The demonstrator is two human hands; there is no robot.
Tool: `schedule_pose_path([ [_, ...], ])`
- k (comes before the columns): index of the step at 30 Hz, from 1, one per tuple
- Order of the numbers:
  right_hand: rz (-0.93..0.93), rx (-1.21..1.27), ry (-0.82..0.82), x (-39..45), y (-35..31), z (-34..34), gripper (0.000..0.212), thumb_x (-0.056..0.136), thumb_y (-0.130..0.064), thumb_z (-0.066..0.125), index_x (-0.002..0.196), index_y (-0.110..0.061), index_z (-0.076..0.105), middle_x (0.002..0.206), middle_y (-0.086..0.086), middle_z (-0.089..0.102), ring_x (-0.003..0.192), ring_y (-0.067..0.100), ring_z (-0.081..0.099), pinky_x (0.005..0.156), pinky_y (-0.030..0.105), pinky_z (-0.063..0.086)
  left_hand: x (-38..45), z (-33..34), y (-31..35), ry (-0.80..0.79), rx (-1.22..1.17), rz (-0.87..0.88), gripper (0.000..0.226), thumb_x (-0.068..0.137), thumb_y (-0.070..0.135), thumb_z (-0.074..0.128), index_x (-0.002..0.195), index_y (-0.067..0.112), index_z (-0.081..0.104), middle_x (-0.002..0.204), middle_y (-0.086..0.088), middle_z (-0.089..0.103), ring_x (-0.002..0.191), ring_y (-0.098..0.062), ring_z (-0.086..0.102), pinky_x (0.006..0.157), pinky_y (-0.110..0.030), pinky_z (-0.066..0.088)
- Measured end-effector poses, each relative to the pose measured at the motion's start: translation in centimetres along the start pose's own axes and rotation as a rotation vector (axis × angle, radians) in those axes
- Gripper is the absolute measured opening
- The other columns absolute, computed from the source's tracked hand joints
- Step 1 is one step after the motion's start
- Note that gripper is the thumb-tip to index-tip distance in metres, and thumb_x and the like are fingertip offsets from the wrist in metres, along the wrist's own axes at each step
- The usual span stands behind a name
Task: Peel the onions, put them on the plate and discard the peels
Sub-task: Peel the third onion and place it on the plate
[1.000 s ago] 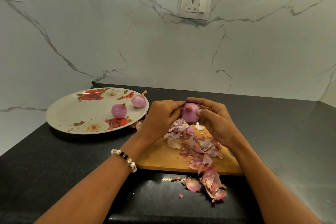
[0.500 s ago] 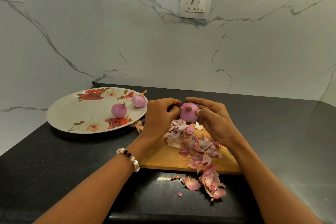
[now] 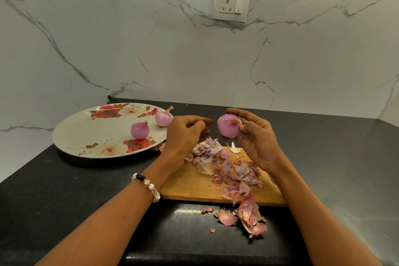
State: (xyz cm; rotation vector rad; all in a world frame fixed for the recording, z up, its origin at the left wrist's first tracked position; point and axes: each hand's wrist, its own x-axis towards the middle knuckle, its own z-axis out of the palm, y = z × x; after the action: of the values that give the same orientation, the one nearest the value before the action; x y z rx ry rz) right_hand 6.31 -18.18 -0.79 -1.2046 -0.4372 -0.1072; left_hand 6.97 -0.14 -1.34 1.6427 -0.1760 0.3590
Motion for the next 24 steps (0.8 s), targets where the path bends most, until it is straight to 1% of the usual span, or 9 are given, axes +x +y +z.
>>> schedule_pose_path([
  [2,0.009,-0.022,0.0,0.05,0.12,-0.06,0.044,0.093,0.019,0.033,0.11,-0.004,0.066,0.104,0.003,0.073,0.098,0.018,0.068,0.075,0.032,0.061,0.02,0.08,0.03,-0.05,0.015,0.053,0.018,0.091,0.019,0.062,0.106,0.015,0.071,0.097,0.001,0.072,0.086,-0.012,0.07,0.074,-0.025,0.058],
  [4,0.023,-0.042,-0.01,0.08,0.23,-0.1,0.045,0.092,0.019,0.032,0.11,-0.004,0.066,0.104,0.002,0.074,0.1,0.018,0.069,0.082,0.032,0.06,0.05,0.13,0.11,-0.105,0.032,0.103,0.025,0.088,0.023,0.066,0.111,0.014,0.07,0.099,0.002,0.072,0.09,-0.011,0.069,0.078,-0.025,0.057],
  [8,0.048,-0.09,-0.029,0.13,0.52,-0.27,0.046,0.091,0.018,0.031,0.112,-0.003,0.067,0.113,0.01,0.07,0.111,0.025,0.064,0.094,0.039,0.056,0.03,0.08,0.1,-0.188,0.076,0.155,0.031,0.086,0.019,0.067,0.115,0.008,0.067,0.103,-0.006,0.072,0.087,-0.012,0.071,0.076,-0.026,0.058],
  [10,0.053,-0.094,-0.034,0.18,0.61,-0.37,0.045,0.091,0.017,0.032,0.112,-0.002,0.067,0.116,0.014,0.068,0.113,0.029,0.062,0.094,0.039,0.056,-0.05,-0.07,0.15,-0.22,0.085,0.18,0.03,0.087,0.015,0.066,0.115,0.007,0.067,0.103,-0.008,0.072,0.087,-0.014,0.071,0.076,-0.028,0.059],
  [12,0.06,-0.077,-0.043,0.22,0.51,-0.48,0.039,0.087,0.01,0.039,0.113,0.0,0.067,0.118,0.018,0.067,0.112,0.03,0.062,0.092,0.036,0.057,-0.13,-0.26,0.25,-0.236,0.11,0.214,0.028,0.088,0.014,0.065,0.115,0.007,0.067,0.101,-0.007,0.073,0.085,-0.013,0.072,0.076,-0.026,0.058],
  [15,0.084,-0.052,-0.058,0.29,0.46,-0.61,0.044,0.076,-0.003,0.045,0.114,0.002,0.066,0.121,0.023,0.065,0.112,0.031,0.063,0.092,0.035,0.057,-0.35,-0.48,0.31,-0.25,0.189,0.29,0.026,0.09,0.013,0.062,0.115,0.009,0.067,0.094,-0.002,0.072,0.079,-0.009,0.072,0.074,-0.022,0.058],
  [18,0.084,-0.047,-0.076,0.16,0.5,-0.59,0.043,0.076,-0.003,0.045,0.113,0.001,0.066,0.119,0.021,0.067,0.111,0.029,0.065,0.091,0.033,0.058,-0.43,-0.53,0.16,-0.228,0.245,0.354,0.024,0.092,0.012,0.06,0.115,0.008,0.067,0.089,0.001,0.072,0.076,-0.008,0.071,0.074,-0.022,0.058],
  [21,0.071,-0.035,-0.095,0.07,0.51,-0.63,0.041,0.08,-0.001,0.043,0.115,0.001,0.065,0.118,0.019,0.067,0.109,0.027,0.066,0.089,0.032,0.058,-0.47,-0.5,0.16,-0.191,0.267,0.394,0.023,0.092,0.012,0.061,0.113,0.007,0.068,0.089,0.001,0.071,0.072,-0.003,0.069,0.072,-0.017,0.056],
  [24,0.076,-0.035,-0.082,0.04,0.44,-0.64,0.038,0.084,0.002,0.043,0.114,0.003,0.065,0.118,0.02,0.067,0.109,0.028,0.066,0.089,0.032,0.058,-0.5,-0.45,0.18,-0.18,0.286,0.417,0.023,0.092,0.012,0.061,0.113,0.006,0.068,0.091,-0.003,0.072,0.072,-0.004,0.068,0.073,-0.017,0.056],
])
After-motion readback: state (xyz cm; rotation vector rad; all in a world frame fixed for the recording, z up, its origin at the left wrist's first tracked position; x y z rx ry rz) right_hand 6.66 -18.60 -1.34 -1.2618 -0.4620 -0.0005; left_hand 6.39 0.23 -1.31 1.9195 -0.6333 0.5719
